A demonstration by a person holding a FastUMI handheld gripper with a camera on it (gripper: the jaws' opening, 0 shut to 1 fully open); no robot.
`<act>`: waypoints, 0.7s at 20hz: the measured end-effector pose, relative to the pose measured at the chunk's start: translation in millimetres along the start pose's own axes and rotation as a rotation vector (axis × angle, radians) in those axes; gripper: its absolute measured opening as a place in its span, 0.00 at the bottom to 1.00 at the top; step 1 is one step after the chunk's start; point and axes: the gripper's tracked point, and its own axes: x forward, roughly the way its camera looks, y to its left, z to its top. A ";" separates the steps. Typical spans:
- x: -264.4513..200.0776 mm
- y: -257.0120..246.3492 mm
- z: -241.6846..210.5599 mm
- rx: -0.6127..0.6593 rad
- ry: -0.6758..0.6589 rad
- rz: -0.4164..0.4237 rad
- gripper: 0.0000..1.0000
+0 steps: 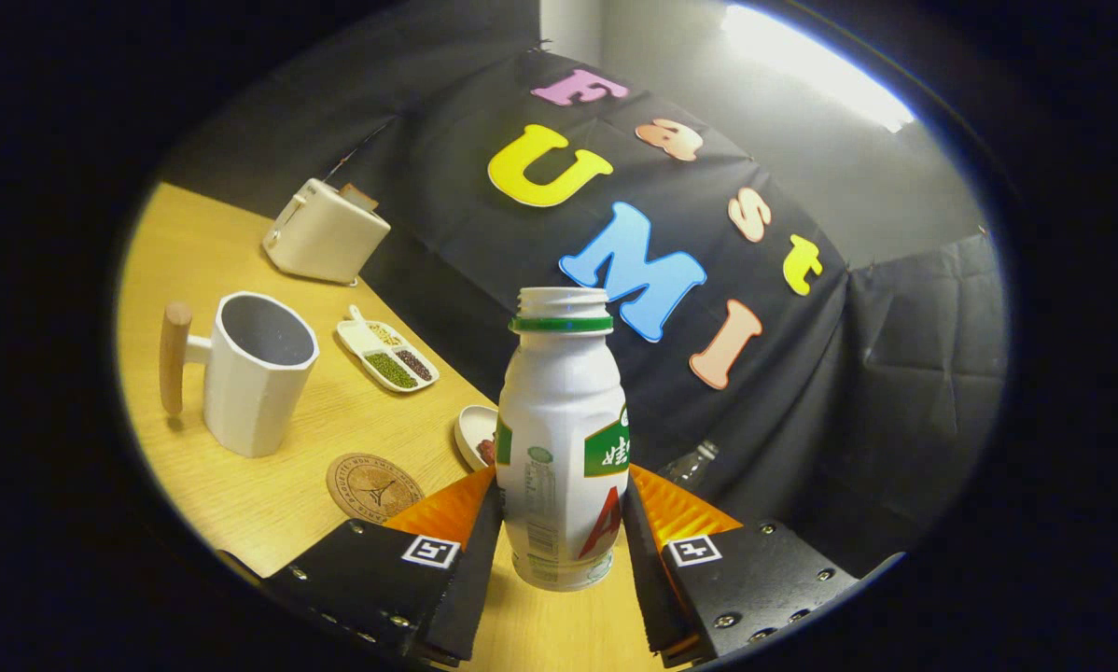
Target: Take the bottle from table, then pour the juice into the cup, finally place the bottle on the coaster
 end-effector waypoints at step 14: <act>-1.5 37.5 34.8 -0.312 -0.034 0.081 0.66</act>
